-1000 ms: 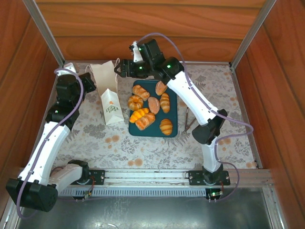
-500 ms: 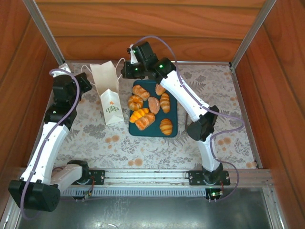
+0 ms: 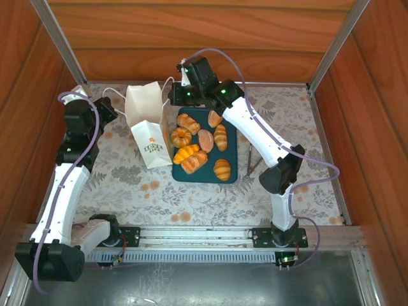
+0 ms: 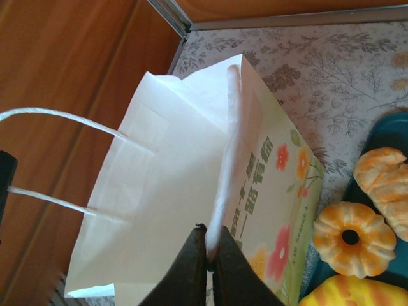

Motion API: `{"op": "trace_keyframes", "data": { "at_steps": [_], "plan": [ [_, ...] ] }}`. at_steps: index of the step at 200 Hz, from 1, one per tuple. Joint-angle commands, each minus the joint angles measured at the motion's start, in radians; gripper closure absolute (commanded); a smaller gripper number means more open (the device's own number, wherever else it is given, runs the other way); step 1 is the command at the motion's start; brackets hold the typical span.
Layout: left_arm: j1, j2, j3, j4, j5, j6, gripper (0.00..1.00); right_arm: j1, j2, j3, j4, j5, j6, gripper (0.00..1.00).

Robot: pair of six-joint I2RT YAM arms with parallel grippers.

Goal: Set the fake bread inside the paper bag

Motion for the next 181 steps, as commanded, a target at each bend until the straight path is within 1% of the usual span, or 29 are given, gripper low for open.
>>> {"op": "trace_keyframes", "data": {
  "at_steps": [1, 14, 35, 61, 74, 89, 99, 107, 112, 115, 116, 119, 129, 140, 153, 164, 173, 181],
  "plan": [
    [0.012, -0.003, -0.018, 0.012, 0.022, -0.012, 1.0, -0.009, -0.009, -0.009, 0.015, -0.006, 0.005, 0.81],
    [0.011, -0.007, -0.024, 0.015, 0.024, -0.008, 1.0, -0.011, -0.009, -0.01, 0.014, -0.011, 0.006, 0.76],
    [0.012, -0.009, -0.026, 0.016, 0.03, 0.007, 1.0, -0.014, -0.014, -0.021, 0.017, -0.017, 0.005, 0.71],
    [0.012, -0.012, -0.029, 0.01, 0.035, 0.013, 1.0, -0.018, -0.039, -0.049, 0.019, -0.023, 0.004, 0.56],
    [0.012, -0.015, -0.036, 0.012, 0.035, 0.01, 1.0, -0.023, -0.084, -0.086, 0.036, -0.018, -0.003, 0.41],
    [0.012, -0.02, -0.046, 0.018, 0.035, 0.005, 1.0, -0.029, -0.138, -0.133, 0.052, 0.0, -0.012, 0.31],
    [0.011, -0.022, -0.05, 0.022, 0.034, 0.003, 1.0, -0.037, -0.189, -0.169, 0.057, 0.017, -0.023, 0.22],
    [0.012, -0.025, -0.053, 0.024, 0.034, 0.003, 1.0, -0.043, -0.221, -0.195, 0.057, 0.025, -0.033, 0.17],
    [0.011, -0.026, -0.052, 0.024, 0.033, 0.003, 1.0, -0.047, -0.243, -0.212, 0.051, 0.034, -0.04, 0.11],
    [0.012, -0.026, -0.052, 0.023, 0.034, 0.003, 1.0, -0.05, -0.259, -0.225, 0.047, 0.042, -0.043, 0.05],
    [0.012, -0.026, -0.052, 0.023, 0.034, 0.003, 1.0, -0.052, -0.267, -0.234, 0.045, 0.051, -0.045, 0.02],
    [0.011, -0.028, -0.052, 0.022, 0.034, 0.003, 1.0, -0.052, -0.279, -0.242, 0.041, 0.058, -0.046, 0.0],
    [0.011, -0.029, -0.053, 0.023, 0.034, 0.002, 1.0, -0.06, -0.327, -0.291, 0.029, 0.105, -0.058, 0.0],
    [0.01, -0.031, -0.055, 0.025, 0.034, 0.0, 1.0, -0.063, -0.401, -0.356, 0.012, 0.187, -0.068, 0.0],
    [0.011, -0.031, -0.056, 0.025, 0.036, 0.0, 1.0, -0.072, -0.488, -0.472, 0.039, 0.261, -0.093, 0.0],
    [0.012, -0.032, -0.056, 0.022, 0.036, 0.0, 1.0, -0.095, -0.567, -0.582, 0.08, 0.298, -0.093, 0.0],
    [0.011, -0.034, -0.057, 0.023, 0.037, 0.0, 1.0, -0.119, -0.626, -0.671, 0.104, 0.324, -0.059, 0.0],
    [0.012, -0.035, -0.057, 0.022, 0.038, 0.0, 1.0, -0.15, -0.675, -0.751, 0.122, 0.306, -0.033, 0.0]
  ]
}}
